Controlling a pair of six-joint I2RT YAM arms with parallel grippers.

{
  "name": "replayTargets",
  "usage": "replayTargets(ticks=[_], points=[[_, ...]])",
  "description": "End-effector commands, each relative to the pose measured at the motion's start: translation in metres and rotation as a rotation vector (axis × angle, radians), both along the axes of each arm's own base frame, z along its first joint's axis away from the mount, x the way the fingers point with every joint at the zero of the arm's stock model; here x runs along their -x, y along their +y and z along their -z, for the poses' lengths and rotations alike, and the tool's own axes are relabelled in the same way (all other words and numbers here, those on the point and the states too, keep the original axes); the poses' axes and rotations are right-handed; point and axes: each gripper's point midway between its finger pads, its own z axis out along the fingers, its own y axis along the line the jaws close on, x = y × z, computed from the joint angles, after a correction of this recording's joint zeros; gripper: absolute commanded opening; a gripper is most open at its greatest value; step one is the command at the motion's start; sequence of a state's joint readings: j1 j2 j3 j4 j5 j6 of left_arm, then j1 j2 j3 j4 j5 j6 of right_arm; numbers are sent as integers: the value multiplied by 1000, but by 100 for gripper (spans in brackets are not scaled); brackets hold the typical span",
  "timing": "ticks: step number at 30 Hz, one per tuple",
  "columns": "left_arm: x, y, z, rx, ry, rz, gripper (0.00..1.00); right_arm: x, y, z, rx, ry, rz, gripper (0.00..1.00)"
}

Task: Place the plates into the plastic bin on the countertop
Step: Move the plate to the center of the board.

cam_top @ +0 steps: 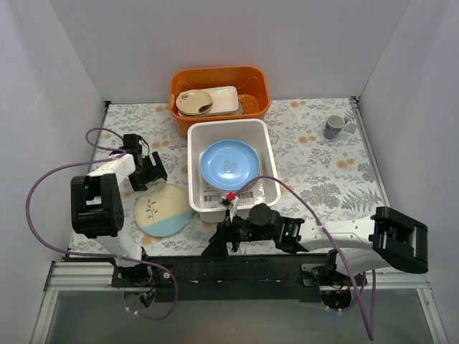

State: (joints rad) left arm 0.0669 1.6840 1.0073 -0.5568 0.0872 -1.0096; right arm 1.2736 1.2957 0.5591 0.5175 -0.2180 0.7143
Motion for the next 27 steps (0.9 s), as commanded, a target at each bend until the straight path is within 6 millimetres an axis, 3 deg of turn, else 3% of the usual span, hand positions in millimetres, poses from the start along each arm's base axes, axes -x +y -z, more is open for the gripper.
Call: replayTargets(ticks=[1,9,16,18,19,21,23,24,27], points=[[39,-19,14,45,113,32,81,-8,10,24,-49,148,106,85],[44,-23,8,33,84,38,81,-2,21,57,-71,405,161,81],[40,-27,1,51,46,50,81,-8,15,70,-44,364,259,79],[38,-27,-2,51,35,49,81,-17,14,59,-64,307,291,79],[38,-26,-3,48,30,45,81,-17,10,68,-11,283,304,79],[37,-25,-6,43,17,45,81,-27,16,49,-17,206,335,80],[35,-26,-9,47,3,46,81,-26,17,45,29,110,325,81],[34,-26,-12,45,-7,47,81,-30,24,31,9,77,333,81],[32,-25,-18,37,-31,41,83,-28,33,18,29,-36,302,80]])
